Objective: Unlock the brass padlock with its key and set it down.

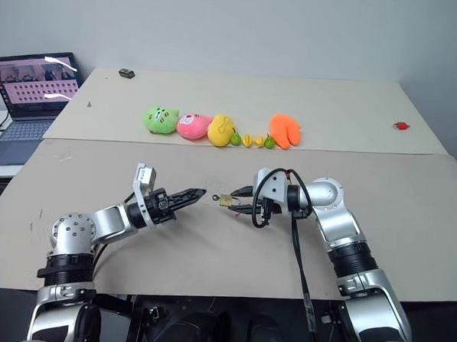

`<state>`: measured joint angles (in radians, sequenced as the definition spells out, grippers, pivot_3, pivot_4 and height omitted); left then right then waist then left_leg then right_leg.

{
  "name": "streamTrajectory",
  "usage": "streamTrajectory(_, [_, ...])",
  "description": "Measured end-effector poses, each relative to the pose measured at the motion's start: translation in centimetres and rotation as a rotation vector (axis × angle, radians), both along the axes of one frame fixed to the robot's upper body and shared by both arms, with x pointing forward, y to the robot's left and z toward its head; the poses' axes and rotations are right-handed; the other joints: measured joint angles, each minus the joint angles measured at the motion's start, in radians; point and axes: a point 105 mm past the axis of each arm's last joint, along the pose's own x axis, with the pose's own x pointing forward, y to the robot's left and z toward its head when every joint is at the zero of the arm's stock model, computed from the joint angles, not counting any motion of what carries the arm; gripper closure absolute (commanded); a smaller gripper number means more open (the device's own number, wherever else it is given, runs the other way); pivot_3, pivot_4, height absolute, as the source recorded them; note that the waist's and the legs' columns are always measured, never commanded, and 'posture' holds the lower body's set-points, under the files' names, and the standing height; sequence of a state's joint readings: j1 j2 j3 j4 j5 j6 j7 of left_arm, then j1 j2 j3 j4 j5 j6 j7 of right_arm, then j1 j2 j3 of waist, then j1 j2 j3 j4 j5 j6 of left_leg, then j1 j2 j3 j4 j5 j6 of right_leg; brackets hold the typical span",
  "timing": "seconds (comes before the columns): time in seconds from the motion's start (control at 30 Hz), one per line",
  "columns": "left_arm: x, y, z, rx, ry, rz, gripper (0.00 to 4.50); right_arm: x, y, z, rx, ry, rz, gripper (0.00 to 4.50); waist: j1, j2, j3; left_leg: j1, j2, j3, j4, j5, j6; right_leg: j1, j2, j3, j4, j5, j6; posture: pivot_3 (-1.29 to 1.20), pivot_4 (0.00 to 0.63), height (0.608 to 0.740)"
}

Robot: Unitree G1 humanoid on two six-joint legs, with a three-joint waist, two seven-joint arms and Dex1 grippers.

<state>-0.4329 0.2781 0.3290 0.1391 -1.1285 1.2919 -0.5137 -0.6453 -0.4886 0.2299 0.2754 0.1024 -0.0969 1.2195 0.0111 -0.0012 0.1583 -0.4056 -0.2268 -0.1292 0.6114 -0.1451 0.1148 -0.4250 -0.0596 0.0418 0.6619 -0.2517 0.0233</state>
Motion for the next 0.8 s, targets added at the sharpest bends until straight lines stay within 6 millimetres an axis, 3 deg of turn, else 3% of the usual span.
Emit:
streamTrajectory(0.27, [-0.8, -0.9, -0.6, 0.016, 0.024, -0.044, 4.44, 0.0, 0.0, 0.0, 0.000, -0.001, 0.002, 3.57, 0.001, 0.000, 0.000, 0.000, 0.000, 0.000, 0.000, -0.003, 0.005, 0.000, 0.000, 0.000, 0.000, 0.000, 0.000, 0.00, 0.150, 0.740])
streamTrajectory(0.37, [-0.8, -1.1, -0.6, 0.009, 0.027, -0.047, 3.78, 0.0, 0.0, 0.0, 0.000, -0.001, 0.002, 3.57, 0.001, 0.000, 0.000, 0.000, 0.000, 0.000, 0.000, 0.000, 0.001, 0.000, 0.000, 0.000, 0.000, 0.000, 0.000, 0.00, 0.150, 0.740])
streamTrajectory(0.47, [-0.8, -1.2, -0.6, 0.015, 0.028, -0.053, 2.70, 0.0, 0.0, 0.0, 0.000, -0.001, 0.002, 3.57, 0.001, 0.000, 0.000, 0.000, 0.000, 0.000, 0.000, -0.001, 0.001, 0.000, 0.000, 0.000, 0.000, 0.000, 0.000, 0.00, 0.150, 0.740])
streamTrajectory(0.8, [-0.3, -0.9, 0.0, 0.012, -0.002, -0.028, 2.70, 0.0, 0.0, 0.0, -0.003, 0.003, 0.005, 3.57, 0.001, 0.000, 0.000, 0.000, 0.000, 0.000, 0.000, -0.001, 0.001, 0.000, 0.000, 0.000, 0.000, 0.000, 0.000, 0.00, 0.150, 0.740])
